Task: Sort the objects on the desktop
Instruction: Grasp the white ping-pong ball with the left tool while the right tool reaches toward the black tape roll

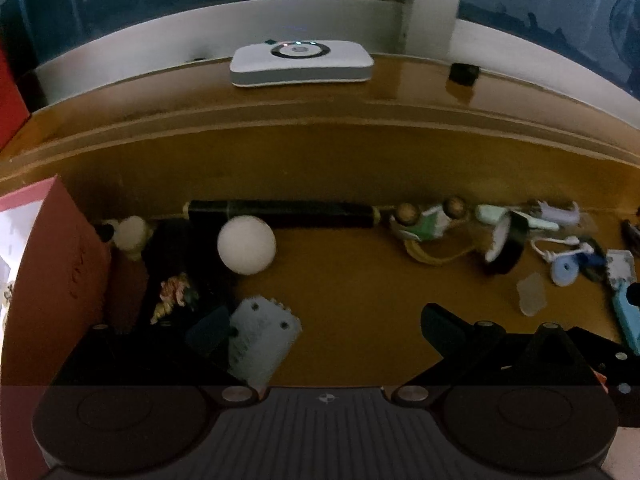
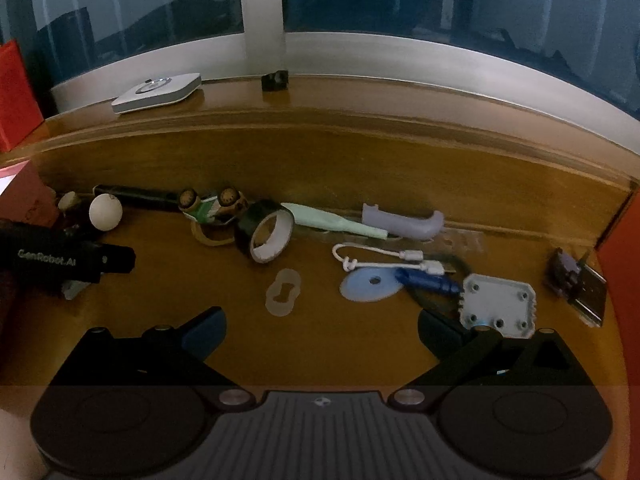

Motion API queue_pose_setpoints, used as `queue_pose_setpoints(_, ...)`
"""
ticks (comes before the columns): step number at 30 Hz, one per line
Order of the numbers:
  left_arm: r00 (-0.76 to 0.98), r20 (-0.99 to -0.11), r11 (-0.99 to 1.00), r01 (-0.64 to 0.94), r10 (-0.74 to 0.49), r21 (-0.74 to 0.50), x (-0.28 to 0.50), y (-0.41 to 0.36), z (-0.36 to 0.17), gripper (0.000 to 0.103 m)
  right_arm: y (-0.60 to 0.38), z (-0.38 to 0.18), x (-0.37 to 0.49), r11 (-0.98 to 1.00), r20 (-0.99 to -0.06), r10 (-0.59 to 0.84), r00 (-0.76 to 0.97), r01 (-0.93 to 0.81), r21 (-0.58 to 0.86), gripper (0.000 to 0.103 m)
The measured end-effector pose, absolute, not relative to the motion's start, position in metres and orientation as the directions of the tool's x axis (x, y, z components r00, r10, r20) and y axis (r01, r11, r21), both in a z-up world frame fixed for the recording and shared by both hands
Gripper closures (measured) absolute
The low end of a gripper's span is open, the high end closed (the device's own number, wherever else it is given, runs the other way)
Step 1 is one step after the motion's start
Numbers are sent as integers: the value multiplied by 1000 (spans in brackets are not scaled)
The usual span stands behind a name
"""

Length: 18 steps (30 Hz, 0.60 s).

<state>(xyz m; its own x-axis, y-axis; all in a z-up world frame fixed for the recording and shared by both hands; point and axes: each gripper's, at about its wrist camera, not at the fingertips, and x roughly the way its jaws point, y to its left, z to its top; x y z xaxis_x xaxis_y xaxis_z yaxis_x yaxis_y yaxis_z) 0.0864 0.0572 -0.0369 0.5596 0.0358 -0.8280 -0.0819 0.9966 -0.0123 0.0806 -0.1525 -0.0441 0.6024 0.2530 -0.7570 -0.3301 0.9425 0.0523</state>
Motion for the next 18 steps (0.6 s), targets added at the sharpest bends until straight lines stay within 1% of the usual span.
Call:
queue_pose_setpoints(7, 607, -790, 995, -88, 91, 46, 106, 70, -50, 0, -145, -46, 87, 944, -759, 248, 603, -328, 48, 0)
queue_pose_setpoints(11, 626, -772, 994, -97, 106, 57, 115, 80, -60, 0, -145, -51, 87, 946, -774, 240, 586, -321, 50, 0)
queue_pose_setpoints(13, 645, -751, 990, -111, 141, 90, 117, 81, -62, 0, -144, -53, 88, 947, -779, 238, 580, -318, 53, 0)
queue_pose_setpoints(18, 665, -733, 990, -87, 143, 114, 120, 79, -67, 0, -142, -54, 88, 944, -782, 242, 574, -327, 52, 0)
